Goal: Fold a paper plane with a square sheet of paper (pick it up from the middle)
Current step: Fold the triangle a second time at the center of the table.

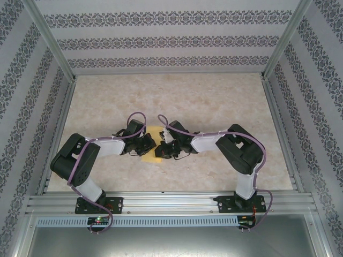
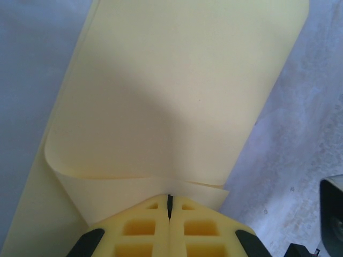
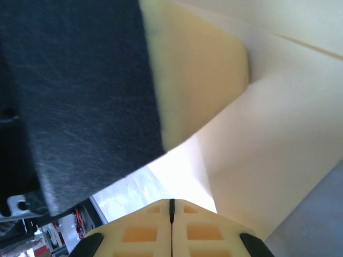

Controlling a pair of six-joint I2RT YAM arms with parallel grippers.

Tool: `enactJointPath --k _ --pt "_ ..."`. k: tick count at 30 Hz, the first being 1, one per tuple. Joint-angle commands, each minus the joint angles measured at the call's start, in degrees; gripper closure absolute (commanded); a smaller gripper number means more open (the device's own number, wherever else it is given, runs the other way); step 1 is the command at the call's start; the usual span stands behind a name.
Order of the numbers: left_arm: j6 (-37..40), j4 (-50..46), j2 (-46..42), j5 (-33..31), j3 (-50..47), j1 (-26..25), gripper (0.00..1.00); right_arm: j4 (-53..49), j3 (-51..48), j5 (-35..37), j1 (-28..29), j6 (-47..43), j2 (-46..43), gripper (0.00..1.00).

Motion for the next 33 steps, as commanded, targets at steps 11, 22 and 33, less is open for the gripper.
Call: enactJointPath --k 11,22,33 --pt "1.0 -6.6 2.6 -2.4 -2.8 0.4 1.00 2.7 -7.6 -0.8 0.1 2.3 -2.4 0.92" --pt "1.2 -6.8 2.0 -2.1 -2.7 0.4 1.00 6.1 -11.3 0.7 0.1 6.3 -3.3 0.94" --pt "1.3 -6.7 1.8 -2.0 -2.7 0.3 1.00 3.0 -2.2 2.9 -0.5 6.2 -1.3 0.95"
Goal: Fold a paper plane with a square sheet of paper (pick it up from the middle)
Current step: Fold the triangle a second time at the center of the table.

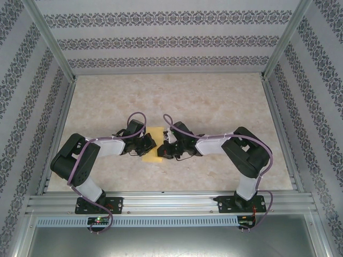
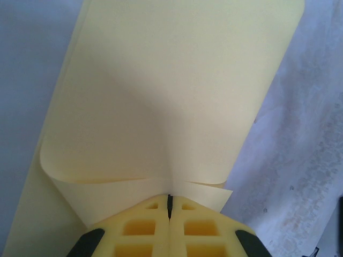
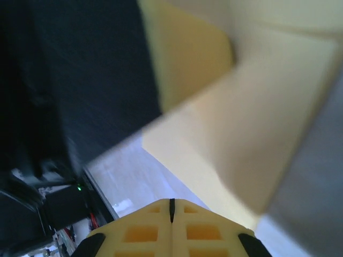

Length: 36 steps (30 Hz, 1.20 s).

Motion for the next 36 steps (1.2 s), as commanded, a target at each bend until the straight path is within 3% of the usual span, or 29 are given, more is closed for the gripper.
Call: enactJointPath --k 1,8,27,31,36 --pt "1.3 -6.8 1.8 -2.2 -2.7 0.4 1.00 -0.3 1.5 1.2 -0.2 1.6 3.7 0.95" --pt "1.5 -7.0 1.6 -2.4 -2.7 0.4 1.00 -4.3 -0.5 2.8 0.3 1.8 6.3 0.95" --pt "1.4 -7.2 1.7 -2.6 -2.6 0.4 1.00 -12.0 -3.6 5.6 2.2 -0.2 -3.1 0.93" --pt "1.5 -7.1 1.4 -2.4 -2.7 0.4 1.00 -8.8 -1.9 6.1 1.7 0.1 -5.3 0.93" --pt "1.6 -6.8 1.5 -2.2 -2.6 0.4 1.00 -6.2 2.6 3.8 1.4 1.4 -0.7 0.94"
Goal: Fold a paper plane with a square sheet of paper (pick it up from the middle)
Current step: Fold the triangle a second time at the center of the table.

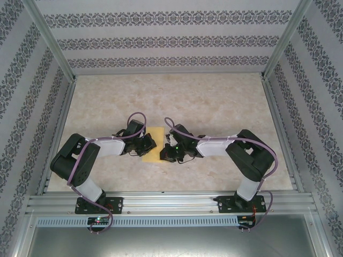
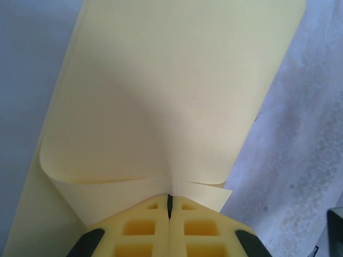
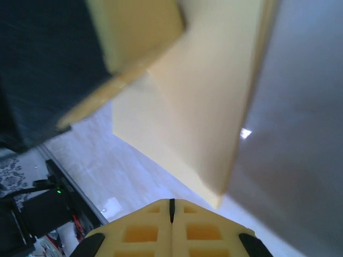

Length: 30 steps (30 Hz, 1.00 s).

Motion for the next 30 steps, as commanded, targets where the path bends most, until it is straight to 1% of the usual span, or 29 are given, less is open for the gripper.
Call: enactJointPath --k 1,7,12,14,18,22,24,26,30 --pt "1.5 -6.8 1.6 -2.3 -2.6 0.4 1.00 1.6 3.3 -0.6 -0.2 0.4 3.4 0.94" --pt "2.1 -6.5 1.0 -1.3 -2.5 0.3 1.00 0.4 2.4 0.9 -0.7 0.8 8.3 0.95" --pt "4.1 -7.0 -1.4 0.3 -1.3 0.3 0.99 1.4 -1.1 1.9 -0.5 1.8 8.7 1.00" --pt "5.3 -8.0 -2.6 1.5 -0.2 0.4 0.97 1.7 -1.5 2.3 -0.4 2.0 8.6 1.00" --pt "6.4 -9.2 -6.2 1.9 0.0 0.3 0.95 1.6 -1.1 2.3 -0.2 1.9 8.9 1.00" --pt "6.2 -7.0 -8.2 3.3 -1.7 0.2 0.94 1.4 -0.8 2.3 -0.2 1.8 9.0 1.00" --pt "5.7 -4.4 -8.1 4.3 -2.6 0.2 0.93 1.1 -1.0 2.5 -0.2 1.6 9.0 1.00" --pt "6.0 -3.8 -7.0 4.5 -2.5 0.1 0.93 1.1 -0.9 2.5 -0.2 1.5 9.0 1.00" --pt "6.5 -1.6 -2.9 5.2 -2.4 0.1 0.96 1.0 -0.8 2.5 -0.1 1.5 9.5 1.00"
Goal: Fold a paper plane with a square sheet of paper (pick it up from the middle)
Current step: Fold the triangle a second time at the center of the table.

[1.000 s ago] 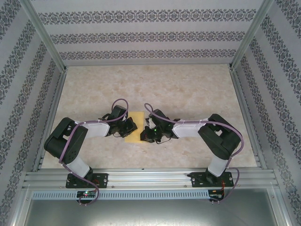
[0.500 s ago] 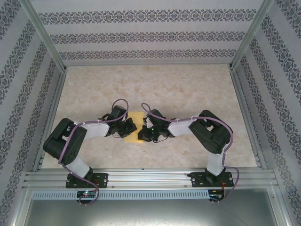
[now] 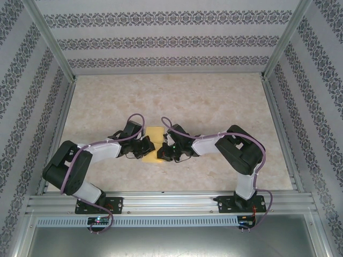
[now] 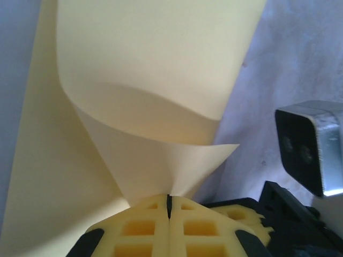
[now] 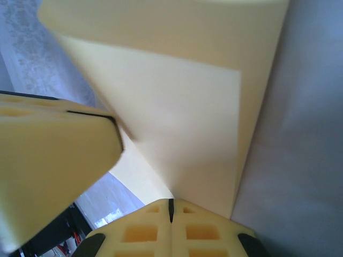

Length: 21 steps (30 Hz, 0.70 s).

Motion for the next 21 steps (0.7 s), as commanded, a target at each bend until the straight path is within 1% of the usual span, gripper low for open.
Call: enactJointPath --k 1,3,5,9,14,21 --pt "1.7 3.5 3.4 1.2 -0.8 0.1 0.98 -5.4 -1.7 3.8 0.3 -0.1 2.8 1.00" --pt "1.2 3.1 5.2 -0.5 -1.0 0.1 1.00 -5.8 -1.6 3.9 0.3 -0.2 3.2 1.00" --pt "0.4 1.5 6.0 -2.9 -1.3 0.3 1.00 -6.6 -1.5 4.2 0.3 -0.6 3.3 1.00" --pt "-1.1 2.0 4.9 -5.2 -3.3 0.8 1.00 -8.6 -1.5 5.2 0.3 -1.4 3.3 1.00" --pt "0.1 -0.1 2.6 -5.9 -3.3 2.5 1.00 -11.2 -0.9 6.4 0.3 -2.5 3.3 1.00" --pt "1.7 0.7 2.1 -4.5 -3.0 5.1 1.00 -13.0 -0.3 6.7 0.4 -3.5 3.2 1.00"
